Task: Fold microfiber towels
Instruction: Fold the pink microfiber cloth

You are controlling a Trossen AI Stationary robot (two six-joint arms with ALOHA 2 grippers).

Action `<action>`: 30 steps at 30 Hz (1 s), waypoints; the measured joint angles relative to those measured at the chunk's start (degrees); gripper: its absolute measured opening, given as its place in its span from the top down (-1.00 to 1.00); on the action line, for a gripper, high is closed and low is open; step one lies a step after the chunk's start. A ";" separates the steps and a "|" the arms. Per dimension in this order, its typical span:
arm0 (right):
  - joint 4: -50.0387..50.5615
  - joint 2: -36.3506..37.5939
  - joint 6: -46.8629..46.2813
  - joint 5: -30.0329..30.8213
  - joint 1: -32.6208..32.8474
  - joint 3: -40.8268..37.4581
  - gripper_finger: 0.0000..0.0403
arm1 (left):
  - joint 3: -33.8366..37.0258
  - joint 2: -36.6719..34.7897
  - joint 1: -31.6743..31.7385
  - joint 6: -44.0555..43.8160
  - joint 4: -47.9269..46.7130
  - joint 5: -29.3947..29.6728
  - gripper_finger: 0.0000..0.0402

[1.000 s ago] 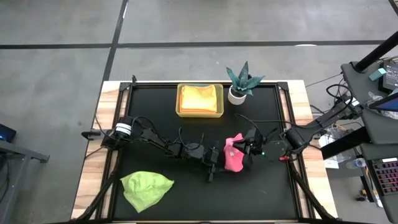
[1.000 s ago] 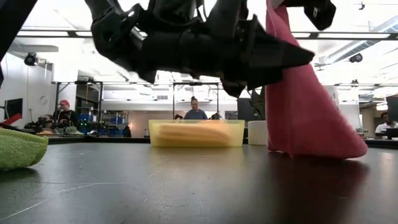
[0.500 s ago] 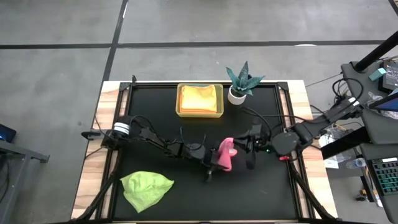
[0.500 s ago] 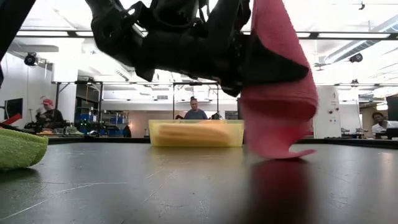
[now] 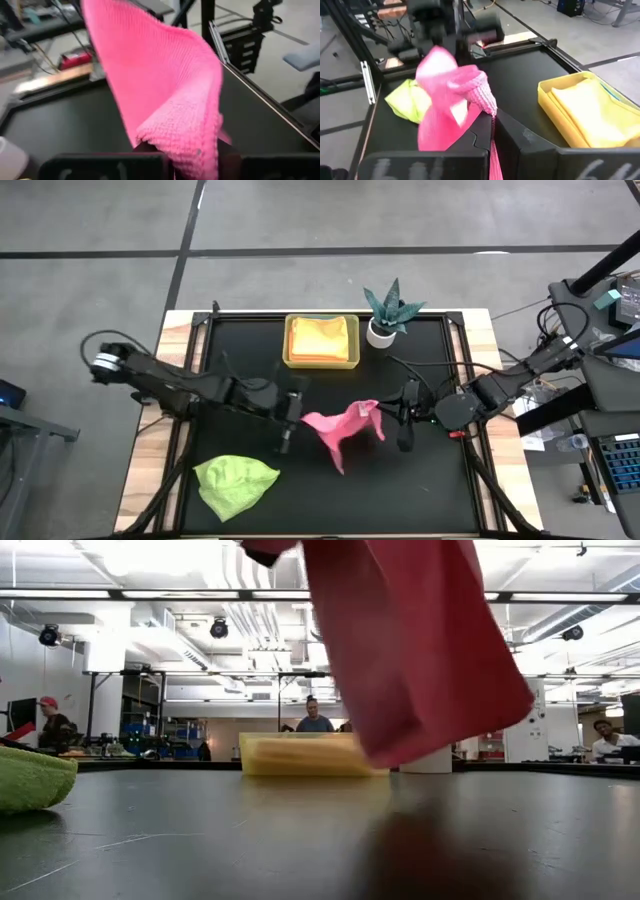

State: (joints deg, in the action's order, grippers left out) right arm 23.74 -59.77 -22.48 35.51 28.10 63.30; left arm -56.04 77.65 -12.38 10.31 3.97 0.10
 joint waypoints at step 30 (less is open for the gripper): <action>16.27 0.09 18.97 -4.65 -16.48 1.16 0.96 | 0.07 -11.86 16.19 16.82 -27.52 -5.14 1.00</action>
State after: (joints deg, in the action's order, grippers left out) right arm 40.01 -59.68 -3.51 30.85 11.61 64.46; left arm -55.97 65.79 3.80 27.13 -23.55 -5.04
